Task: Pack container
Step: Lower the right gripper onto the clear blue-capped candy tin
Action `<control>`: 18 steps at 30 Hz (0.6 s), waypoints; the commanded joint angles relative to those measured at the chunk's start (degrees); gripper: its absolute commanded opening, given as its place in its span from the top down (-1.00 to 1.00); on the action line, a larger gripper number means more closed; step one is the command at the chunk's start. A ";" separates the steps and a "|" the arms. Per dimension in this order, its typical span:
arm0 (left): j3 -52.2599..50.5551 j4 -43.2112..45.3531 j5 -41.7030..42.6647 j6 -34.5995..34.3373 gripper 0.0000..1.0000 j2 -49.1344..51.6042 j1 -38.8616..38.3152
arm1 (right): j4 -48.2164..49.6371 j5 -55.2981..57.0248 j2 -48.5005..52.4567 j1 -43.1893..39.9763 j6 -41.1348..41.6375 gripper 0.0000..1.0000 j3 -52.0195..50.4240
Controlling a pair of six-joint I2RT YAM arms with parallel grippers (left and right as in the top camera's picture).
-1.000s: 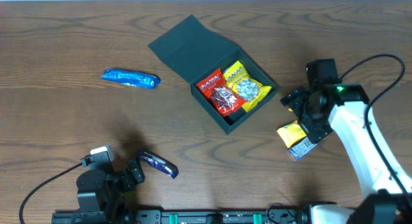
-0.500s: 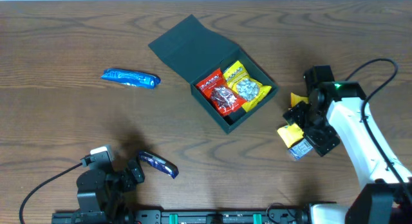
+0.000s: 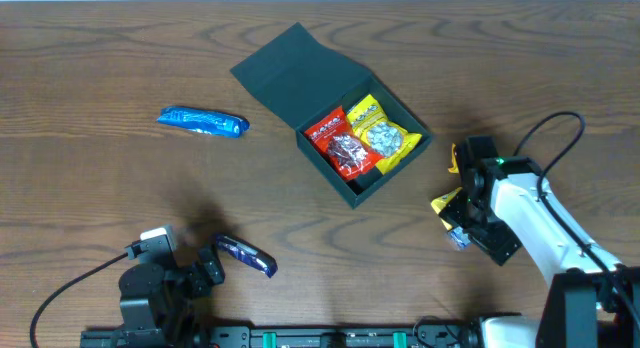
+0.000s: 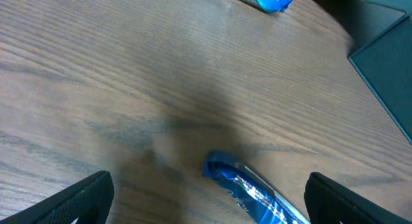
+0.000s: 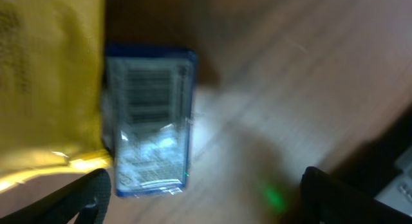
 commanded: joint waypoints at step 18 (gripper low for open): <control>-0.87 -3.50 -0.17 0.46 -0.91 -0.09 0.20 | 11.47 3.30 -0.26 -0.63 -9.07 -0.87 -6.25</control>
